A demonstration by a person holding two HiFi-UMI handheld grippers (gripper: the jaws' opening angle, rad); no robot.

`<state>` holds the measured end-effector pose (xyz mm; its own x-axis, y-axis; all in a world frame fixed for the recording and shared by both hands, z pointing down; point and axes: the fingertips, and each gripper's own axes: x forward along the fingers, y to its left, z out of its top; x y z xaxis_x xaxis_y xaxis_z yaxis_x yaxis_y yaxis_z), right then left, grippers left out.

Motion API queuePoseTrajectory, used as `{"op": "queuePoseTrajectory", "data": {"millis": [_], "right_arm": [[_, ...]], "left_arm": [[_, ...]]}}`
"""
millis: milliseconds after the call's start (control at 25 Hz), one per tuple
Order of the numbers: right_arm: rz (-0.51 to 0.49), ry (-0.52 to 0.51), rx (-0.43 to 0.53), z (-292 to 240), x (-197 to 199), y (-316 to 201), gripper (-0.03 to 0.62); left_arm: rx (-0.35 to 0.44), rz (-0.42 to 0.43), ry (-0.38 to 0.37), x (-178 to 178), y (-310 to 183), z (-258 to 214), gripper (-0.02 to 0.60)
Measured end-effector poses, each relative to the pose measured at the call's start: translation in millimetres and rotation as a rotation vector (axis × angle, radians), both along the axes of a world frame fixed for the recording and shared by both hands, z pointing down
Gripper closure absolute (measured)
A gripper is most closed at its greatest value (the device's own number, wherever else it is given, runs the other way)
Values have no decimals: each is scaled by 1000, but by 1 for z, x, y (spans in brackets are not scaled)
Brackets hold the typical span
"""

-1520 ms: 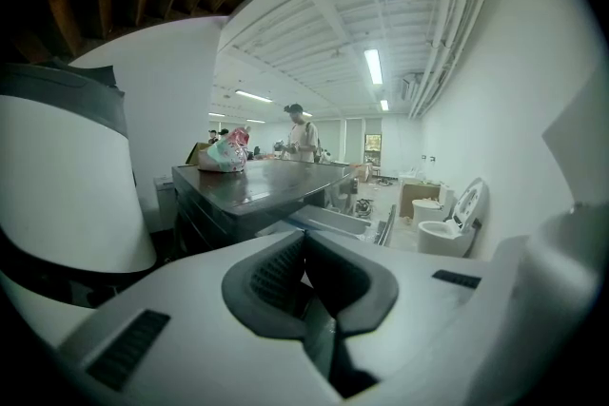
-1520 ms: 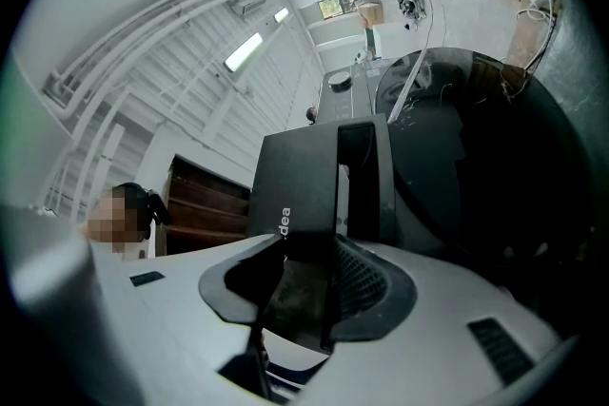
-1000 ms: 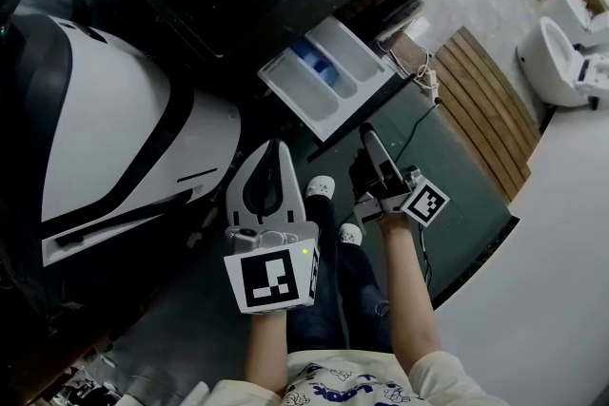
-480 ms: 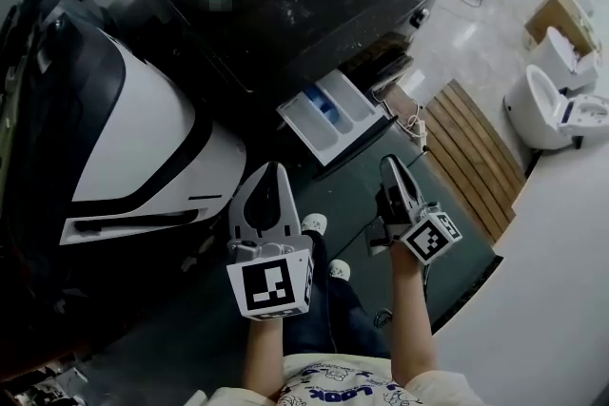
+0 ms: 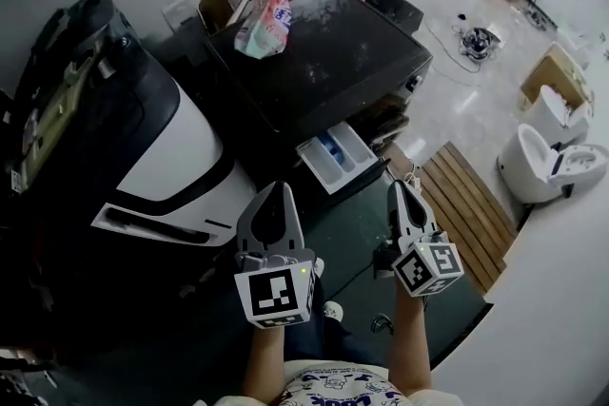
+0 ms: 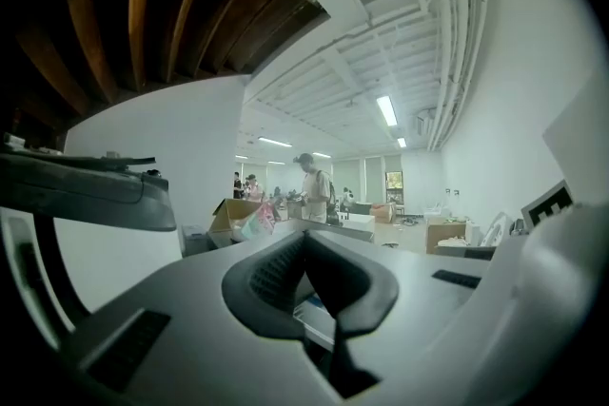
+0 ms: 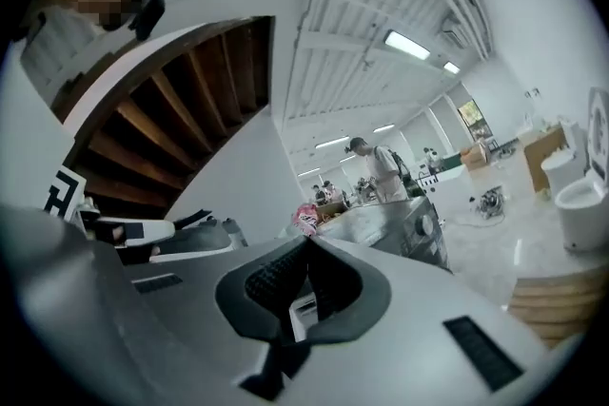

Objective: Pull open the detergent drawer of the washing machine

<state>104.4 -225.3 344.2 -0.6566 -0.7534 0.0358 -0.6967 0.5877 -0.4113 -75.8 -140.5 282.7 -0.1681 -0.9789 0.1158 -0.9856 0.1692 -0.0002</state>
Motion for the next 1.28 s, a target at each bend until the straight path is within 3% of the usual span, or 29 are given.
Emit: {"op": "queuePoseTrajectory", "data": {"millis": [320, 640, 880, 1280], "right_arm": [[10, 147, 158, -69, -10, 33, 582], [28, 211, 227, -102, -13, 59, 582], [45, 241, 294, -123, -17, 69, 583], [35, 244, 319, -132, -19, 77, 583]], "left_arm": [[66, -35, -20, -3, 40, -48, 568], [100, -50, -41, -3, 65, -74, 568], [120, -43, -63, -4, 74, -90, 568], [142, -47, -86, -1, 81, -103, 568]]}}
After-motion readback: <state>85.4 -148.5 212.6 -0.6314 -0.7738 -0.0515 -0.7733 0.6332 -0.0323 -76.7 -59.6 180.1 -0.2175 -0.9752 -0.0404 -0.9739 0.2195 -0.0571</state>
